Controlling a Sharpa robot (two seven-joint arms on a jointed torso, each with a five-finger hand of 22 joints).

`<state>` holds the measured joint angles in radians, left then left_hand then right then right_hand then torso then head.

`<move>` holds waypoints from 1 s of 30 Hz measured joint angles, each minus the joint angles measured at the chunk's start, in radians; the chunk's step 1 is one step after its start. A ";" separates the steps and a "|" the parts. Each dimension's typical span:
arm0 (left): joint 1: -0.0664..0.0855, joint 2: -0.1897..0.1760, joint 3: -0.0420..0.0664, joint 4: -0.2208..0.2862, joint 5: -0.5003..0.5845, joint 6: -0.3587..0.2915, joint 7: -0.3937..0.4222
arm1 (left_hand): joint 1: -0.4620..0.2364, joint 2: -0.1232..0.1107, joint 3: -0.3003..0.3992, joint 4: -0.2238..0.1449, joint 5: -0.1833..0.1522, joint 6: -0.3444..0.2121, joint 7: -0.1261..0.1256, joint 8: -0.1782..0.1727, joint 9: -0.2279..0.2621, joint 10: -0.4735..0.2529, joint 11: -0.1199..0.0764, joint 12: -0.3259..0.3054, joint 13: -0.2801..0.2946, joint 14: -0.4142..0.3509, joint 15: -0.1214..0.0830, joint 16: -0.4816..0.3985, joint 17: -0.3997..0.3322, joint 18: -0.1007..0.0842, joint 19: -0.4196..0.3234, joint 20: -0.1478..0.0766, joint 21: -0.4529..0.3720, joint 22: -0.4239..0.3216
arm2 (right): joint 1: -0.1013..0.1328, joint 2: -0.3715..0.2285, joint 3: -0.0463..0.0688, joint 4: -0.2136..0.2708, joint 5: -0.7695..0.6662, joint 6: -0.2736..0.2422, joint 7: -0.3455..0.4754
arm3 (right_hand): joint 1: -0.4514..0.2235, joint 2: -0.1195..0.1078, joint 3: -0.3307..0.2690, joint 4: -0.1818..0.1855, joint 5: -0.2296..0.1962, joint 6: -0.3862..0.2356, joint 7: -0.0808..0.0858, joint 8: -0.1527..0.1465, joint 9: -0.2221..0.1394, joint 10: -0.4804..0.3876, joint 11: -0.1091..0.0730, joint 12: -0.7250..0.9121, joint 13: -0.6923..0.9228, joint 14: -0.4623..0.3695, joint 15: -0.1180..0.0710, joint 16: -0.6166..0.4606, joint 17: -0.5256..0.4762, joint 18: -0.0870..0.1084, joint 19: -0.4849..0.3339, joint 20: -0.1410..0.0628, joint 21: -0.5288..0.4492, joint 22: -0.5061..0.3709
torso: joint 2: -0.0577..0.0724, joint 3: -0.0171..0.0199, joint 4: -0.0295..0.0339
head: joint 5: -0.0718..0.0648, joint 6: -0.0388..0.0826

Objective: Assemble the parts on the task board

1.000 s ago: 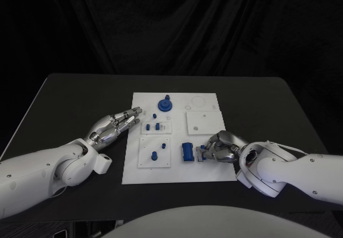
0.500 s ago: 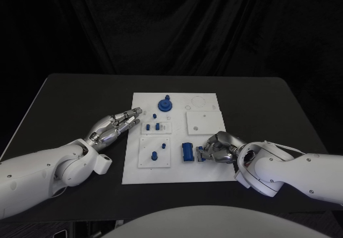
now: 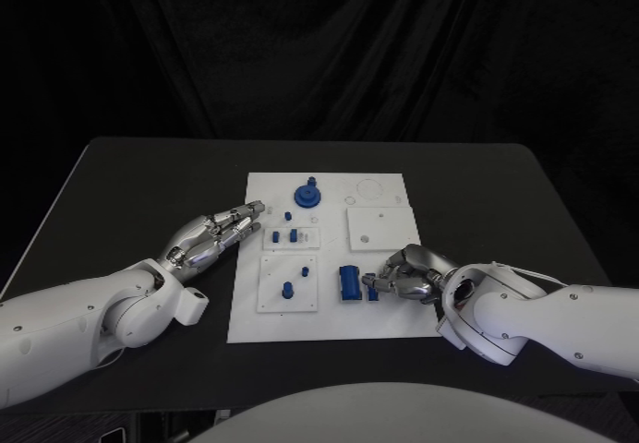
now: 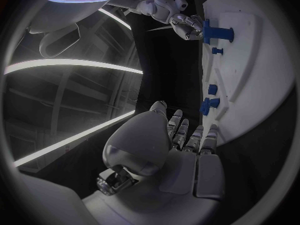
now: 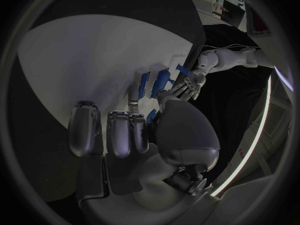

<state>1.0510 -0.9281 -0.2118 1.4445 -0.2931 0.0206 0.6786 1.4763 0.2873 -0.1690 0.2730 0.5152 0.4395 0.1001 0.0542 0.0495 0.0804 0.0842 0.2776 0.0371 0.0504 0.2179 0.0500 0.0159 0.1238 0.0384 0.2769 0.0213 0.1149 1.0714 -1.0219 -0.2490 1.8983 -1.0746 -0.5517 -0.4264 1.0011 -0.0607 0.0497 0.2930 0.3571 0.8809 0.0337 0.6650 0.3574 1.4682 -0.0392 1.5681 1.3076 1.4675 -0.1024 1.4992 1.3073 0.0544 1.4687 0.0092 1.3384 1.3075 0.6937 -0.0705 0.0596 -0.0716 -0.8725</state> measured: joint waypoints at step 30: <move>-0.003 -0.027 0.000 0.024 0.000 -0.013 0.001 | 0.009 -0.009 0.010 0.004 0.004 0.009 0.009 0.000 0.000 0.004 0.004 0.008 0.001 -0.016 -0.017 -0.001 0.000 0.000 0.000 0.000 0.000 0.001 | -0.001 -0.088 0.000 0.019 0.007 -0.125 0.171 | 0.065 0.058 -0.072 -0.007 0.137 0.000 0.015 0.007 -0.027 -0.271 0.027 -0.297 -0.236 -0.110 0.031 -0.348 -0.386 0.103 -0.223 0.030 -0.576 -0.029 | -0.001 -0.0012 -0.0001 | 0.001 0.000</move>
<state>1.0477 -0.9555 -0.2117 1.4685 -0.2931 0.0076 0.6795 1.4855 0.2781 -0.1592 0.2771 0.5191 0.4486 0.1092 0.0542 0.0496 0.0846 0.0882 0.2855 0.0380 0.0344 0.2013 0.0490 0.0156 0.1238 0.0381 0.2765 0.0213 0.1157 1.0708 -1.1098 -0.2495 1.9169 -1.0680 -0.6767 -0.2551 1.0661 -0.0024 -0.0222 0.2863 0.4939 0.8807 0.0491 0.6720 0.3308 1.1976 -0.0124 1.2714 1.0712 1.3573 -0.0714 1.1511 0.9215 0.1575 1.2452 0.0388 0.7628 1.2783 0.6928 -0.0716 0.0595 -0.0702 -0.8725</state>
